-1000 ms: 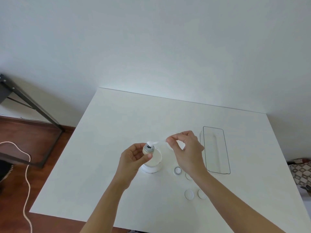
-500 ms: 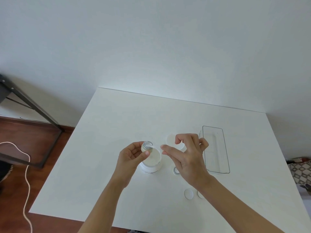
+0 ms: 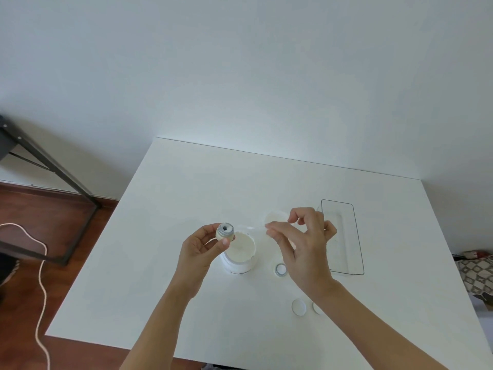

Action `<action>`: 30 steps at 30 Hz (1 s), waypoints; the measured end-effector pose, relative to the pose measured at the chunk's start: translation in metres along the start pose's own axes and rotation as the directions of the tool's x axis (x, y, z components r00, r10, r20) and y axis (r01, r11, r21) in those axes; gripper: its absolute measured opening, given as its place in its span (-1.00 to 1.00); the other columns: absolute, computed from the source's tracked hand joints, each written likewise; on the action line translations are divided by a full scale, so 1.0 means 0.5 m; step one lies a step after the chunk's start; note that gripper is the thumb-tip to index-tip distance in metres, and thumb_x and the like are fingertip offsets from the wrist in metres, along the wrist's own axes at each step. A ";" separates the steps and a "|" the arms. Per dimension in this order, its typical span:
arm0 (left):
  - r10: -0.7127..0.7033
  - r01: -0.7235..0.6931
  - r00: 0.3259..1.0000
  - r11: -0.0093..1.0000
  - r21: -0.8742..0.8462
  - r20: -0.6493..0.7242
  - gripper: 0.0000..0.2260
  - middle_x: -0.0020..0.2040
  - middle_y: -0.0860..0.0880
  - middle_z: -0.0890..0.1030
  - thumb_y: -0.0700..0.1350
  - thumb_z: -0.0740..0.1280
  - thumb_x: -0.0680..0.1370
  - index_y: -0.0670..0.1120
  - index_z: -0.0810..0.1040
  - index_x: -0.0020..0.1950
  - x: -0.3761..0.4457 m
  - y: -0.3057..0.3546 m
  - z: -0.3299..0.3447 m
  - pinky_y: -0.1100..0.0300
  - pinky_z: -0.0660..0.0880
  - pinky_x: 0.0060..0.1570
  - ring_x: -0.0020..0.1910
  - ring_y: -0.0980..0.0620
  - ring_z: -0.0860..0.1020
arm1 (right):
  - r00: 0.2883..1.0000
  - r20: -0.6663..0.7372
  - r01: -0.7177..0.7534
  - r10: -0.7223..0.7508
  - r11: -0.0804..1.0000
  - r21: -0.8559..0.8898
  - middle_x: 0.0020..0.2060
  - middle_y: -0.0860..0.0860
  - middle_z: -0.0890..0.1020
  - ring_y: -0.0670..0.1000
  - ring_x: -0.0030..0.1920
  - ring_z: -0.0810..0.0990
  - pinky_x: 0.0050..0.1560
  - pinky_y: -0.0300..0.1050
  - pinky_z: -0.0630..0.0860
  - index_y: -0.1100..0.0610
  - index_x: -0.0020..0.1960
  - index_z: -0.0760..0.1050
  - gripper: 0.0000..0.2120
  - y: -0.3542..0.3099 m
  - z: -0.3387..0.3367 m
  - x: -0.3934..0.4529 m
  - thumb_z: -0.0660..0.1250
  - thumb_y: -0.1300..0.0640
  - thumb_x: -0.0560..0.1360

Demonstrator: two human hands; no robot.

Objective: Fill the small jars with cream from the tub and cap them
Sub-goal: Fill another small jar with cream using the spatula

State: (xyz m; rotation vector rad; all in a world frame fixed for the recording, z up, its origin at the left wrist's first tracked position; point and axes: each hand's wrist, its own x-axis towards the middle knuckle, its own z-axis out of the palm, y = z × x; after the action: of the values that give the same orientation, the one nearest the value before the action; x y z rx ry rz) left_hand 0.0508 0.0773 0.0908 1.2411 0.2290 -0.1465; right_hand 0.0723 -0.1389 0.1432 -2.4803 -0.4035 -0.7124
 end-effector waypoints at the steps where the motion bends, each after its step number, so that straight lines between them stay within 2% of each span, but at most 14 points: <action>1: -0.002 0.002 1.000 1.000 -0.003 -0.007 -0.72 0.10 -0.11 0.73 -0.13 0.52 0.44 -0.07 0.66 0.15 -0.002 0.000 -0.005 0.20 0.58 0.16 0.17 -0.08 0.68 | 0.998 0.017 -0.065 0.065 0.998 0.005 -0.07 -0.09 0.39 -0.04 -0.08 0.39 0.01 -0.09 0.09 -0.14 -0.11 0.62 -0.89 -0.001 0.005 0.002 0.31 -0.03 0.53; 3: -0.006 0.005 1.000 1.000 -0.019 -0.015 -0.66 0.12 -0.10 0.73 -0.04 0.55 0.40 -0.04 0.66 0.15 -0.006 -0.001 -0.013 0.07 0.53 0.24 0.18 -0.08 0.67 | 0.985 0.105 -0.133 0.137 0.990 -0.049 -0.08 -0.06 0.42 -0.01 -0.09 0.40 -0.02 -0.11 0.06 -0.13 -0.16 0.62 -0.91 0.000 0.022 0.004 0.37 0.01 0.49; 5: -0.005 0.004 1.000 1.000 -0.031 -0.021 -0.64 0.13 -0.09 0.72 0.00 0.55 0.37 -0.01 0.67 0.14 -0.011 -0.003 -0.021 0.02 0.50 0.24 0.18 -0.10 0.67 | 0.954 0.247 -0.142 0.171 0.981 -0.132 -0.10 -0.03 0.45 0.05 -0.07 0.43 -0.04 -0.13 0.01 -0.11 -0.23 0.63 -0.90 -0.003 0.046 0.001 0.45 0.06 0.45; 8: -0.007 0.005 0.999 0.999 -0.038 -0.048 -0.59 0.15 -0.06 0.71 0.01 0.55 0.36 -0.01 0.63 0.18 -0.018 -0.004 -0.030 0.15 0.60 0.10 0.13 -0.12 0.69 | 0.892 0.413 -0.105 0.182 0.974 -0.202 -0.11 0.02 0.49 0.14 -0.04 0.46 -0.06 -0.14 -0.04 -0.05 -0.27 0.66 -0.92 -0.018 0.086 0.002 0.49 0.04 0.40; 10: -0.009 0.006 0.998 0.999 -0.044 -0.066 -0.62 0.14 -0.07 0.71 -0.03 0.54 0.38 -0.01 0.61 0.17 -0.023 -0.003 -0.035 0.22 0.61 -0.02 0.10 -0.13 0.70 | 0.870 0.466 -0.053 0.162 0.970 -0.238 -0.07 0.05 0.49 0.17 0.00 0.44 -0.03 -0.09 0.02 -0.03 -0.23 0.68 -0.93 -0.027 0.114 0.009 0.46 0.03 0.42; 13: -0.008 0.005 0.997 0.999 -0.034 -0.081 -0.76 0.12 -0.05 0.72 -0.12 0.49 0.45 0.05 0.65 0.10 -0.027 -0.002 -0.043 0.25 0.60 -0.06 0.09 -0.12 0.71 | 0.817 0.564 0.020 0.124 0.970 -0.242 0.03 0.03 0.43 0.16 0.10 0.35 0.08 -0.02 0.06 -0.05 -0.12 0.67 -0.86 -0.028 0.152 0.014 0.33 0.01 0.51; 16: -0.005 0.004 0.996 1.000 -0.012 -0.088 -0.76 0.14 -0.03 0.71 -0.11 0.46 0.47 0.06 0.66 0.12 -0.030 -0.002 -0.051 0.24 0.60 -0.06 0.10 -0.10 0.71 | 0.770 0.630 0.062 0.104 0.970 -0.236 0.03 0.01 0.39 0.13 0.11 0.30 0.08 -0.02 0.06 -0.04 -0.07 0.65 -0.81 -0.022 0.172 0.011 0.27 -0.03 0.55; 19: 0.003 -0.003 0.997 1.000 -0.002 -0.081 -0.72 0.16 0.00 0.71 -0.07 0.51 0.43 0.08 0.67 0.14 -0.030 -0.004 -0.057 0.26 0.59 -0.04 0.10 -0.08 0.71 | 0.737 0.662 0.025 0.139 0.972 -0.232 0.01 0.00 0.39 0.11 0.09 0.28 0.03 -0.03 0.06 -0.04 -0.05 0.63 -0.81 -0.014 0.176 0.008 0.26 -0.05 0.56; 23: -0.006 0.007 0.996 1.000 0.022 -0.088 -0.65 0.16 0.03 0.70 -0.14 0.55 0.39 0.04 0.67 0.15 -0.026 -0.011 -0.057 0.31 0.58 -0.01 0.07 -0.04 0.71 | 0.672 0.687 -0.149 0.275 0.960 -0.238 0.04 0.00 0.40 0.10 0.09 0.27 -0.03 -0.08 0.04 -0.03 -0.01 0.62 -0.80 -0.005 0.166 0.010 0.25 -0.05 0.56; 28: -0.014 0.021 0.994 0.998 0.064 -0.104 -0.69 0.10 0.06 0.71 -0.21 0.55 0.43 0.07 0.68 0.11 -0.018 -0.014 -0.047 0.28 0.59 -0.05 -0.07 0.06 0.70 | 0.497 0.696 -0.483 0.517 0.832 -0.273 0.00 0.02 0.48 0.14 0.12 0.34 0.00 -0.05 0.15 -0.01 -0.18 0.59 -0.74 0.011 0.133 0.028 0.21 -0.05 0.56; 30: -0.014 0.021 0.994 0.998 0.065 -0.107 -0.69 0.09 0.06 0.71 -0.19 0.54 0.41 0.06 0.66 0.12 -0.015 -0.013 -0.042 0.25 0.60 -0.06 -0.07 0.04 0.70 | 0.438 0.695 -0.585 0.570 0.768 -0.261 -0.14 -0.04 0.53 0.13 0.11 0.38 0.01 -0.02 0.19 -0.03 -0.23 0.57 -0.74 0.019 0.114 0.036 0.21 -0.05 0.56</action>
State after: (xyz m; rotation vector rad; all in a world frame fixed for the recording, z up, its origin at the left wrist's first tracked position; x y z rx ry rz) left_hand 0.0402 0.0949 0.0802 1.3145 0.3300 -0.1032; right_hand 0.1140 -0.1124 0.1079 -2.5266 0.2082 0.6496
